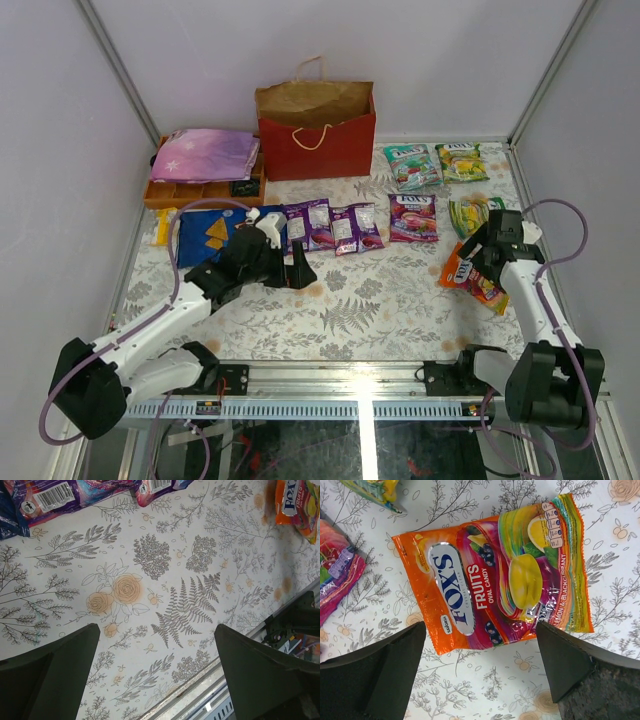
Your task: Take the snacks out of the paper bag
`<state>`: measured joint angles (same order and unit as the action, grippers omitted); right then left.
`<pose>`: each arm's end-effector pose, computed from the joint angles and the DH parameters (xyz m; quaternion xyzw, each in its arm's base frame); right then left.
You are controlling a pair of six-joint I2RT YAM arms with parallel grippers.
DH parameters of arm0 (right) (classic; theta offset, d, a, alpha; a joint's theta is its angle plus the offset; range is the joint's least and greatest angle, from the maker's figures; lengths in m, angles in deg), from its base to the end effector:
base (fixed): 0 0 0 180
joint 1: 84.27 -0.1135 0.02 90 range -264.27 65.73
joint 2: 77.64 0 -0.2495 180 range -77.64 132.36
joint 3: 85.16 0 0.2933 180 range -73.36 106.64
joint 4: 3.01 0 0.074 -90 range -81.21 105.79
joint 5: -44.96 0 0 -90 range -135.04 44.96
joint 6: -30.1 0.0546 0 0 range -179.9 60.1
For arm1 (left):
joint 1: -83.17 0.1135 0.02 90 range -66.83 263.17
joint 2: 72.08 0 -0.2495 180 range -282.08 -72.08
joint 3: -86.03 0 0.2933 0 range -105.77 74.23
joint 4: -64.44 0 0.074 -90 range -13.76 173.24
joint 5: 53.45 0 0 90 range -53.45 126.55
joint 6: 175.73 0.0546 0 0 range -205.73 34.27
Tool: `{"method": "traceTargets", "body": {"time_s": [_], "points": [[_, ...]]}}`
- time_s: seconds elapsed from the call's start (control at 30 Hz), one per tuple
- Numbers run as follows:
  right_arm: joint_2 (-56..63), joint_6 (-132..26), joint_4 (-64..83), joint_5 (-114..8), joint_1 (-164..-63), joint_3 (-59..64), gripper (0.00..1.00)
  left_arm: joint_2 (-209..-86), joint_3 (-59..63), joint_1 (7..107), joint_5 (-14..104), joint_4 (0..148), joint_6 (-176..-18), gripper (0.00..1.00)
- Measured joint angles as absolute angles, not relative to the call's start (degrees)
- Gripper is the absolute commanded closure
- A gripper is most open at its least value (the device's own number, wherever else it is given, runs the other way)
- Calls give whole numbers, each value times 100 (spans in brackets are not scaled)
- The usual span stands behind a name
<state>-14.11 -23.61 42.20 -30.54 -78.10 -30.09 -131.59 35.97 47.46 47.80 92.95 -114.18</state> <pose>0.2710 -0.0430 0.1915 0.3780 0.8644 -0.0354 0.3298 0.2238 -0.1740 0.2019 0.0995 0.8898 -0.3065 0.3231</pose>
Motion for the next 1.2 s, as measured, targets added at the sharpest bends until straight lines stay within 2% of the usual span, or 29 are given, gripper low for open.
{"method": "traceTargets", "body": {"time_s": [0.2,0.33,0.47,0.73,0.87,1.2], "points": [[-825,-1946,3885,-2943,-7727,-3285,0,-13126,3625,4746,4972,9249,-11442,0],[-279,-1908,3621,-2892,-7696,-3512,7,-13126,3684,4746,5112,9231,-11464,0],[-119,-2040,3358,-2903,-7696,-3514,9,-13150,3706,4746,5230,9201,-11483,0],[51,-2374,2978,-2980,-7764,-3495,4,-13397,3704,4746,5575,8976,-11540,0],[364,-2761,3026,-2982,-7913,-3206,0,-13613,3704,4746,5774,8882,-11555,0],[1100,-4015,3588,-2864,-7952,-1958,1,-13804,3614,4746,6021,8849,-11568,0]]}}
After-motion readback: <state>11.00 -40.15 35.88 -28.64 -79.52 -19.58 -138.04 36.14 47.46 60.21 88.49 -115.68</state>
